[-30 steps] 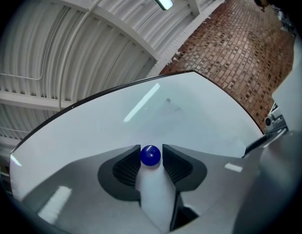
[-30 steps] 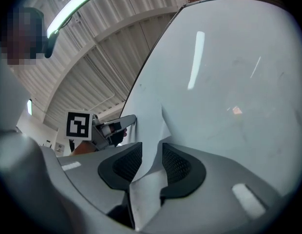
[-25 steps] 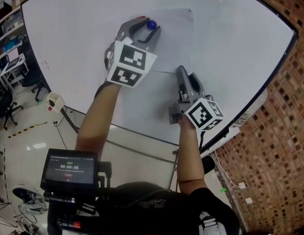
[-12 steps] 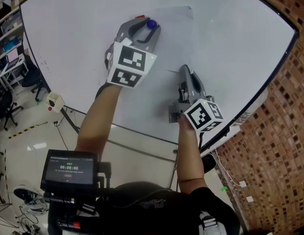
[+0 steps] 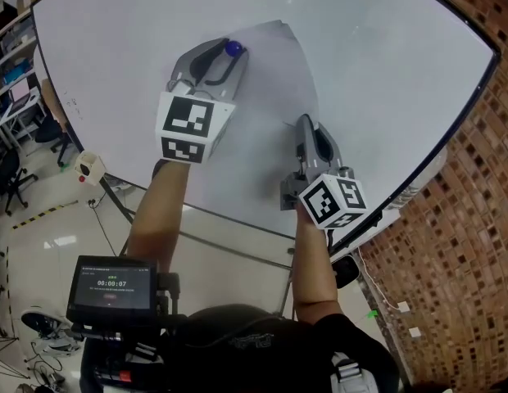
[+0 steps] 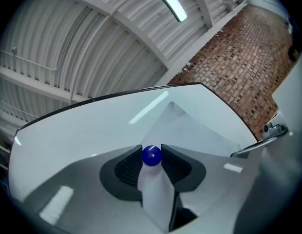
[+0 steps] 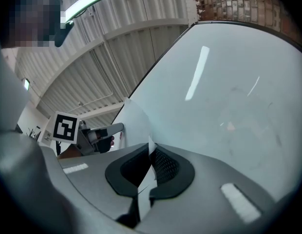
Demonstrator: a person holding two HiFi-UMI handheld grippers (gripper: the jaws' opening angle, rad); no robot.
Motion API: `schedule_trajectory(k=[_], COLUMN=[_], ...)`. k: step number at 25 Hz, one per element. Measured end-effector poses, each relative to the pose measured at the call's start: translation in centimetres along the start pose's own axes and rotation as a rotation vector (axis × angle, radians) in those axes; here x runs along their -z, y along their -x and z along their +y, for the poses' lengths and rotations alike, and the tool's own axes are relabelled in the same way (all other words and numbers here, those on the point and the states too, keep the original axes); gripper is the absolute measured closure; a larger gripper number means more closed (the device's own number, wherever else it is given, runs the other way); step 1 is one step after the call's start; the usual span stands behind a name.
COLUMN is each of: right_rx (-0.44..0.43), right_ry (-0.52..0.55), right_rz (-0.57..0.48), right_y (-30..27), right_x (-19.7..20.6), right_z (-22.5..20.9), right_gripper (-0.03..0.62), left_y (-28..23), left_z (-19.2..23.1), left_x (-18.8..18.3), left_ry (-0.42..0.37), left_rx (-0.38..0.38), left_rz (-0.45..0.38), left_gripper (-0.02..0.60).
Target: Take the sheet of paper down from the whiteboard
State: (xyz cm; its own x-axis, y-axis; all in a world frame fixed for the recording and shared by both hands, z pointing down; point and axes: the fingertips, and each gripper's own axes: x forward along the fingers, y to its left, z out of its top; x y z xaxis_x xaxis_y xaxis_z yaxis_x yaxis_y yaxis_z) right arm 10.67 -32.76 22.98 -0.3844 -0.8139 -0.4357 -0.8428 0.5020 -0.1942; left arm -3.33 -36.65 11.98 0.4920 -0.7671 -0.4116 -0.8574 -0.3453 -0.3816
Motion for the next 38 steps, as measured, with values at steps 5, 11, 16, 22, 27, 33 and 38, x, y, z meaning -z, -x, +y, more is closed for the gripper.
schedule_trajectory(k=[5, 11, 16, 22, 27, 33, 38], right_rx=[0.048, 0.097, 0.114, 0.112, 0.116, 0.125, 0.118], right_ry=[0.039, 0.114, 0.164, 0.170, 0.188, 0.188, 0.186], right_rz=[0.037, 0.054, 0.077, 0.089, 0.078, 0.069, 0.058], right_y=[0.8, 2.4, 3.9, 4.2, 4.6, 4.8, 5.0], right_x=[1.4, 1.7, 2.1, 2.5, 2.0, 1.7, 1.4], right_z=[-1.3, -1.9, -1.9, -1.4, -0.6, -1.4, -1.3], right_gripper=[0.582, 0.582, 0.580, 0.580, 0.580, 0.580, 0.580], left_y=[2.2, 3.8, 4.8, 4.7, 6.4, 6.6, 7.4], left_z=[2.1, 3.3, 2.9, 0.8, 1.3, 2.1, 2.4], left_x=[1.1, 2.3, 3.2, 3.8, 3.3, 3.8, 4.1], left_ry=[0.071, 0.110, 0.117, 0.096, 0.181, 0.195, 0.200], left_rx=[-0.063, -0.103, -0.108, -0.075, -0.052, -0.064, -0.067], left_rz=[-0.001, 0.025, 0.058, 0.088, 0.070, 0.082, 0.094], left_gripper=[0.459, 0.459, 0.459, 0.459, 0.459, 0.459, 0.459])
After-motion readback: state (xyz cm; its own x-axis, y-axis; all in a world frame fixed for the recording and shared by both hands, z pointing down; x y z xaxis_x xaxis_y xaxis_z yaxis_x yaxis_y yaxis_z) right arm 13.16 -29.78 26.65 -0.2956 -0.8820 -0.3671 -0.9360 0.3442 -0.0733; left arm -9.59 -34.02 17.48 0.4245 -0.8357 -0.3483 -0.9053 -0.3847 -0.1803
